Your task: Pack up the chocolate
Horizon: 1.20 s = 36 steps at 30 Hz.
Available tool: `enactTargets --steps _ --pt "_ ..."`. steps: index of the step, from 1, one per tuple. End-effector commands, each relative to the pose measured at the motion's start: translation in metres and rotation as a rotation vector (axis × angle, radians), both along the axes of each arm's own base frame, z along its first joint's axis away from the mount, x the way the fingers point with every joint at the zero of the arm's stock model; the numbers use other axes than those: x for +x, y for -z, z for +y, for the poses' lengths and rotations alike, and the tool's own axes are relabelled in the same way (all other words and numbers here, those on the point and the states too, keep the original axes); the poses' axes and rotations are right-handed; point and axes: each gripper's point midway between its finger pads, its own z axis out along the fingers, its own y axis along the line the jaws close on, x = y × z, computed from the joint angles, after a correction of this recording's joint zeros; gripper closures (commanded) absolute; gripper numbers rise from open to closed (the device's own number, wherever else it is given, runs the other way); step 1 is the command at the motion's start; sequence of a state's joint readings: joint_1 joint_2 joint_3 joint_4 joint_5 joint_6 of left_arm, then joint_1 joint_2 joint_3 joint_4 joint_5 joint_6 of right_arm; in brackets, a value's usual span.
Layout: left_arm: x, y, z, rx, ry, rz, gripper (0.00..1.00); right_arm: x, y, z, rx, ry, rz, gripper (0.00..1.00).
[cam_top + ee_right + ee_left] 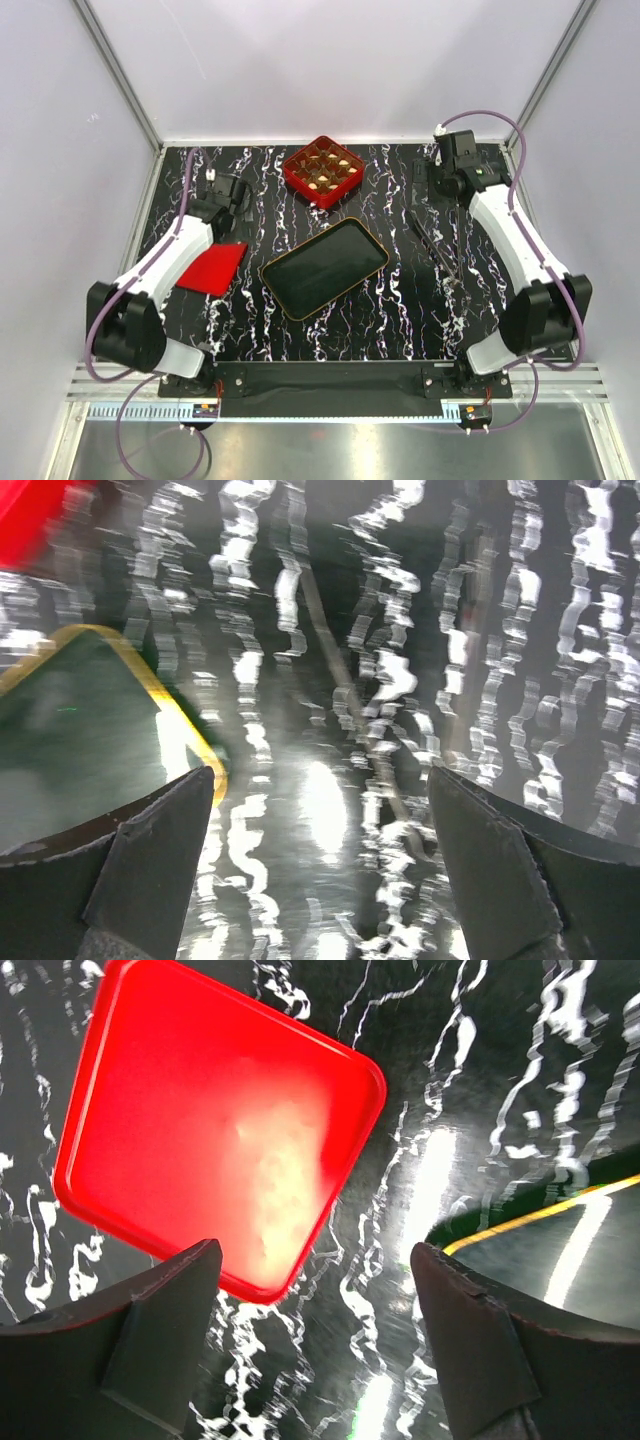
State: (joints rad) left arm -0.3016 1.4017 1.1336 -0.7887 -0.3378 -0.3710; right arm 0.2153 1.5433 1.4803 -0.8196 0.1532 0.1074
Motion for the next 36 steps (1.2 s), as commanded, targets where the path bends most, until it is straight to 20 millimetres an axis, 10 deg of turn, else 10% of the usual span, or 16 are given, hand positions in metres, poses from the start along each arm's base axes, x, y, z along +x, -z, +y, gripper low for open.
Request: enactTargets --steps 1,9,22,26,32,36 --pt "0.017 0.013 0.002 0.065 0.081 0.006 0.19 -0.009 -0.033 0.031 0.202 -0.037 -0.096 0.06" --pt "0.027 0.069 -0.018 0.025 0.196 0.171 0.31 -0.023 -0.067 0.062 0.410 -0.120 -0.214 0.06" --pt "0.022 0.125 -0.011 0.012 0.191 0.363 0.47 -0.028 -0.054 0.050 0.329 -0.120 -0.206 0.06" --pt "0.019 0.129 -0.011 0.000 0.190 0.391 0.74 -0.031 -0.055 0.049 0.328 -0.127 -0.209 0.05" --pt "0.029 0.102 -0.013 -0.023 0.166 0.353 1.00 -0.035 -0.075 0.060 0.394 -0.161 -0.247 0.05" --pt "0.050 0.027 -0.014 -0.041 0.138 0.191 1.00 -0.039 -0.089 0.079 0.502 -0.219 -0.248 0.07"
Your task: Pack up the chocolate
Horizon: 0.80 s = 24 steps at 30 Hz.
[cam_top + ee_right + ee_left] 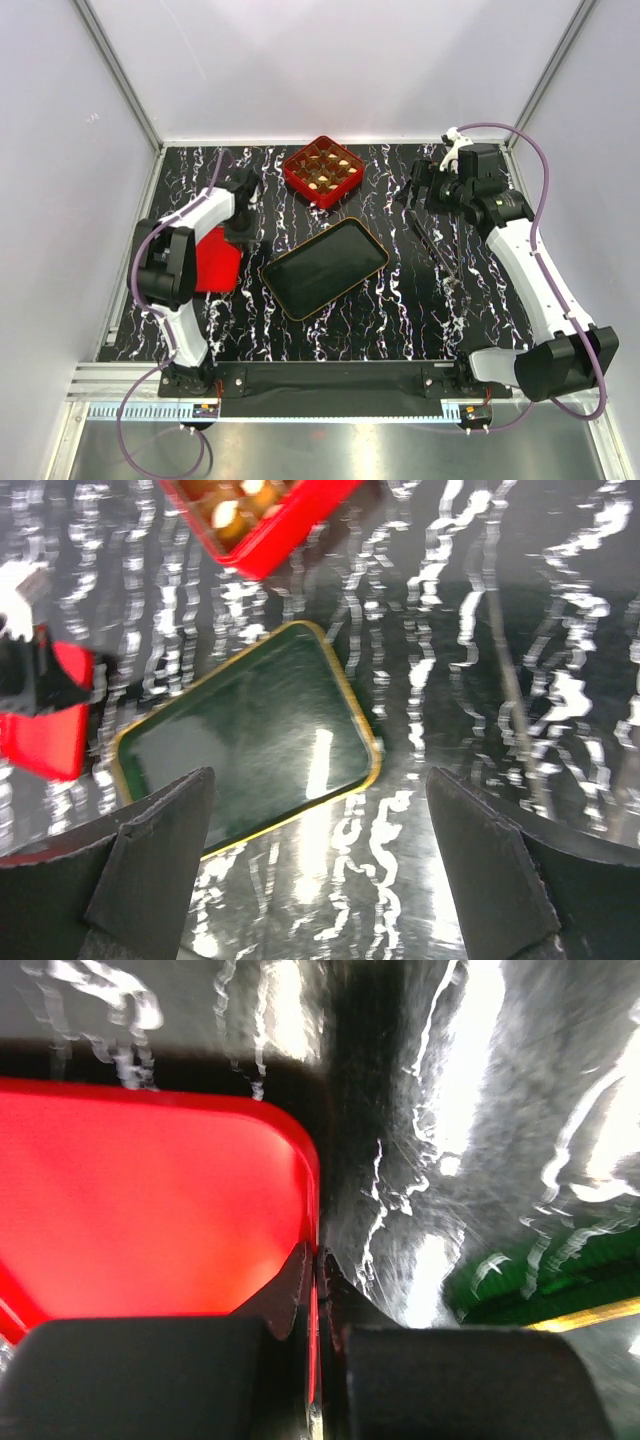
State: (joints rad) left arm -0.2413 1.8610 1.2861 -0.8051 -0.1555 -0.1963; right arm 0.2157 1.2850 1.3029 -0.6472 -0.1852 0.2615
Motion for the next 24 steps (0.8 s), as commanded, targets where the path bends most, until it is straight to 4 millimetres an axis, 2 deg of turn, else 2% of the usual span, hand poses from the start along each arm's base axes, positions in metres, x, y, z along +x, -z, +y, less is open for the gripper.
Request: enactTargets --steps 1,2,3,5,6,7,8,9,10,11,12,13,14,15,16,19,20,21,22,23,24 --pt "0.030 -0.091 -0.004 -0.050 -0.035 -0.212 1.00 -0.004 -0.042 0.026 0.148 -0.086 -0.089 0.07" --pt "0.026 -0.107 -0.004 -0.058 -0.039 -0.222 1.00 -0.003 -0.050 0.032 0.181 -0.108 -0.117 0.07" --pt "0.034 -0.146 -0.009 -0.102 -0.034 -0.313 1.00 -0.009 -0.060 0.043 0.234 -0.163 -0.137 0.07" --pt "0.031 -0.185 -0.019 -0.178 -0.011 -0.380 1.00 -0.009 -0.078 0.058 0.334 -0.215 -0.192 0.07" --pt "0.031 -0.216 -0.040 -0.300 0.040 -0.432 1.00 -0.019 -0.087 0.070 0.394 -0.303 -0.208 0.06" --pt "0.024 -0.245 -0.049 -0.373 0.071 -0.492 1.00 -0.024 -0.095 0.079 0.453 -0.356 -0.218 0.06" --pt "0.020 -0.265 -0.063 -0.458 0.101 -0.524 1.00 -0.027 -0.109 0.087 0.474 -0.444 -0.297 0.05" --pt "0.007 -0.292 -0.093 -0.636 0.198 -0.527 1.00 -0.043 -0.114 0.098 0.506 -0.585 -0.299 0.05" --pt "-0.005 -0.311 -0.106 -0.733 0.245 -0.540 1.00 -0.048 -0.119 0.101 0.499 -0.645 -0.341 0.05" --pt "-0.011 -0.330 -0.122 -0.848 0.268 -0.549 1.00 -0.045 -0.128 0.102 0.489 -0.678 -0.424 0.05" --pt "-0.033 -0.342 -0.143 -1.011 0.352 -0.483 1.00 -0.047 -0.131 0.105 0.495 -0.719 -0.460 0.04" --pt "-0.043 -0.350 -0.153 -1.104 0.387 -0.455 1.00 -0.047 -0.134 0.106 0.500 -0.739 -0.500 0.04" --pt "-0.052 -0.374 -0.163 -1.216 0.426 -0.478 1.00 -0.047 -0.139 0.108 0.486 -0.765 -0.566 0.04" --pt "-0.067 -0.368 -0.172 -1.297 0.471 -0.399 1.00 -0.046 -0.138 0.108 0.459 -0.792 -0.605 0.04" --pt "-0.073 -0.370 -0.177 -1.324 0.502 -0.390 1.00 -0.042 -0.137 0.106 0.390 -0.813 -0.698 0.05" --pt "-0.093 -0.356 -0.188 -1.316 0.586 -0.324 1.00 -0.028 -0.122 0.103 0.217 -0.842 -0.897 0.03" --pt "-0.103 -0.343 -0.192 -1.304 0.607 -0.273 1.00 -0.026 -0.119 0.103 0.187 -0.860 -0.914 0.03" --pt "-0.110 -0.338 -0.194 -1.302 0.625 -0.257 1.00 -0.029 -0.112 0.106 0.176 -0.920 -0.906 0.03" --pt "-0.120 -0.335 -0.199 -1.301 0.658 -0.234 1.00 -0.031 -0.109 0.108 0.097 -1.008 -0.983 0.04" --pt "-0.128 -0.325 -0.200 -1.293 0.682 -0.211 1.00 -0.038 -0.101 0.110 0.087 -1.078 -0.983 0.04" --pt "-0.138 -0.327 -0.201 -1.297 0.718 -0.216 1.00 -0.050 -0.098 0.113 0.100 -1.167 -1.010 0.04"
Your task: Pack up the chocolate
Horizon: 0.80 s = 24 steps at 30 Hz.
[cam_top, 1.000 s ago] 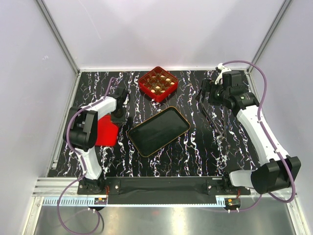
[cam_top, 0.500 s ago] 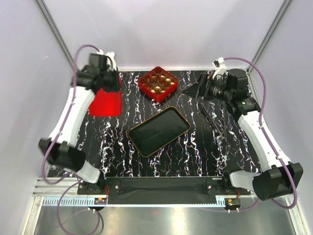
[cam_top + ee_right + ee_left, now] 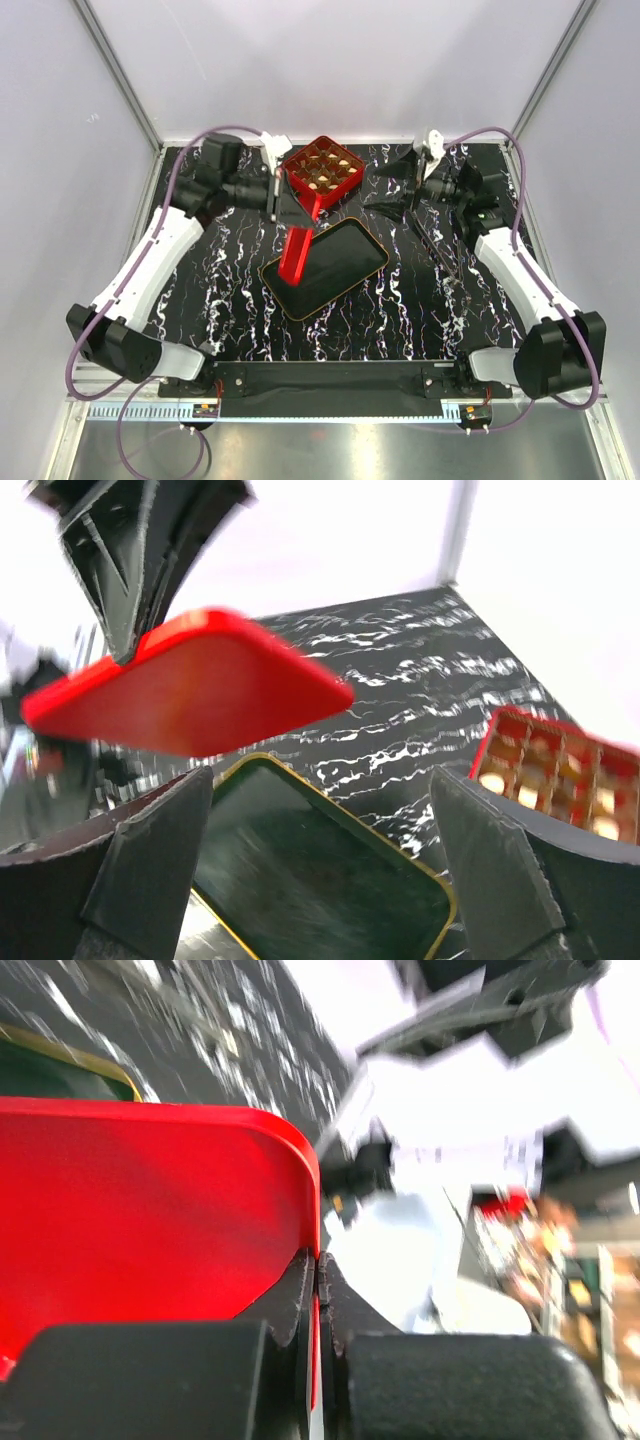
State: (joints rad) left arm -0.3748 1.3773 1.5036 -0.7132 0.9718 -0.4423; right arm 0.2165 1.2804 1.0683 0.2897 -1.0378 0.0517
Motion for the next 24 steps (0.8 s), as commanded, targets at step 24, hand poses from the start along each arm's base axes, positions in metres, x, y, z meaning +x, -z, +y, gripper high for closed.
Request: enactTargets --steps 24 --pt "-0.103 -0.013 -0.033 0.000 0.466 -0.210 1.00 -0.084 0.042 0.067 -0.173 -0.605 -0.399 0.10"
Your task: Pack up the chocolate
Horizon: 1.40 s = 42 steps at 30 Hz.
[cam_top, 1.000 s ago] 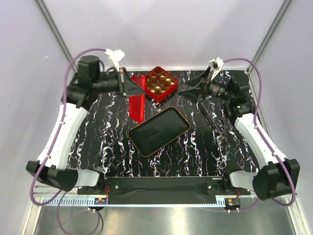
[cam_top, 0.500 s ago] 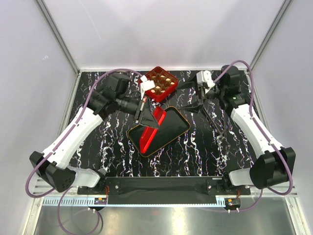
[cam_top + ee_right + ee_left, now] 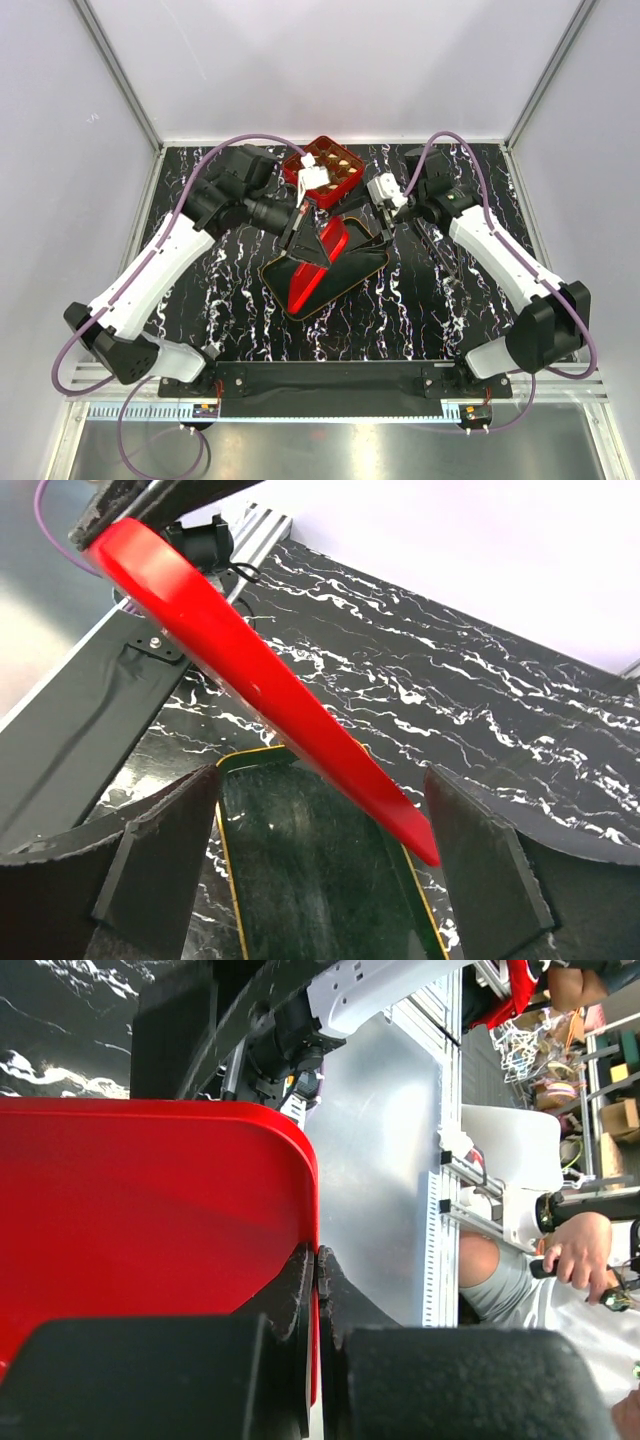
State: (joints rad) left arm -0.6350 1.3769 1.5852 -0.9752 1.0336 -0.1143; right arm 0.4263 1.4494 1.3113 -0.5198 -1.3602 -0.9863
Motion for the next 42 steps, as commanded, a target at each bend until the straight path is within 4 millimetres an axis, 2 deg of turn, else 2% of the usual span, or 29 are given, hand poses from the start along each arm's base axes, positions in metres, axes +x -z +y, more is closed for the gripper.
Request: enactTargets --steps 1,6,8,14,16,17,20,21,22,23,24,25,26,28,29,30,31,33,34,35,36,37,38,40,41,42 --pt "-0.002 -0.016 -0.002 -0.051 0.057 -0.073 1.00 -0.006 -0.010 0.006 0.028 -0.037 -0.075 0.10" --pt "-0.001 -0.017 -0.005 -0.063 0.079 -0.074 1.00 -0.012 -0.013 0.010 0.045 -0.083 -0.055 0.13" --pt "-0.001 -0.016 -0.005 -0.063 0.086 -0.075 1.00 -0.014 -0.012 0.012 0.046 -0.095 -0.044 0.18" --pt "-0.001 -0.017 -0.005 -0.065 0.088 -0.077 1.00 -0.018 -0.016 0.012 0.048 -0.109 -0.025 0.54" --pt "0.004 -0.016 -0.005 -0.054 0.072 -0.113 1.00 -0.019 -0.019 0.011 0.045 -0.111 -0.008 0.56" --pt "0.009 -0.015 -0.005 -0.045 0.054 -0.117 1.00 -0.019 -0.019 0.011 0.039 -0.108 0.015 0.60" --pt "0.031 -0.020 -0.004 -0.012 -0.050 -0.140 0.98 -0.018 -0.022 0.012 0.023 -0.103 0.077 0.79" --pt "0.045 -0.023 -0.002 -0.017 -0.101 -0.130 0.94 -0.015 -0.027 0.014 0.032 -0.100 0.069 0.94" --pt "0.056 -0.028 0.000 -0.020 -0.144 -0.135 0.82 -0.014 -0.028 0.015 0.034 -0.102 0.083 1.00" --pt "0.077 -0.033 0.007 -0.032 -0.213 -0.144 0.79 -0.014 -0.029 0.016 0.018 -0.096 0.148 1.00" --pt "0.087 -0.039 0.011 -0.042 -0.262 -0.114 0.75 -0.011 -0.036 0.018 0.036 -0.097 0.122 1.00" --pt "0.097 -0.050 0.015 -0.063 -0.302 -0.120 0.68 -0.011 -0.038 0.019 0.037 -0.100 0.138 1.00" --pt "0.118 -0.063 0.025 -0.099 -0.370 -0.149 0.65 -0.011 -0.040 0.019 0.025 -0.095 0.186 1.00" --pt "0.139 -0.081 0.034 -0.143 -0.463 -0.115 0.55 -0.008 -0.046 0.021 0.044 -0.092 0.155 1.00" --pt "0.158 -0.096 0.045 -0.192 -0.520 -0.149 0.53 -0.009 -0.045 0.021 0.032 -0.084 0.204 1.00" --pt "0.164 -0.105 0.048 -0.222 -0.559 -0.093 0.50 0.004 -0.055 0.026 0.061 -0.044 0.150 1.00" --pt "0.172 -0.112 0.052 -0.245 -0.582 -0.090 0.48 0.007 -0.060 0.028 0.042 -0.002 0.274 1.00" --pt "0.189 -0.131 0.068 -0.283 -0.660 -0.121 0.47 0.021 -0.069 0.034 0.060 0.033 0.307 1.00" --pt "0.207 -0.129 0.078 -0.262 -0.757 -0.136 0.47 0.034 -0.070 0.039 0.064 0.092 0.330 1.00" --pt "0.217 -0.126 0.094 -0.219 -0.850 -0.131 0.45 0.042 -0.083 0.042 0.064 0.146 0.423 1.00" --pt "0.227 -0.121 0.105 -0.174 -0.920 -0.167 0.44 0.063 -0.075 0.047 0.056 0.218 0.506 1.00" --pt "0.248 -0.109 0.126 -0.102 -1.065 -0.195 0.44 0.071 -0.078 0.050 0.052 0.254 0.591 1.00" --pt "0.253 -0.094 0.140 -0.023 -1.134 -0.178 0.43 0.083 -0.088 0.053 0.075 0.295 0.606 1.00" --pt "0.269 -0.080 0.169 0.090 -1.266 -0.221 0.40 0.108 -0.085 0.056 0.113 0.396 0.672 1.00" --pt "0.274 -0.065 0.181 0.149 -1.298 -0.198 0.39 0.117 -0.090 0.056 0.138 0.433 0.674 1.00" --pt "0.278 -0.055 0.188 0.194 -1.311 -0.208 0.25 0.136 -0.086 0.054 0.157 0.508 0.702 1.00"
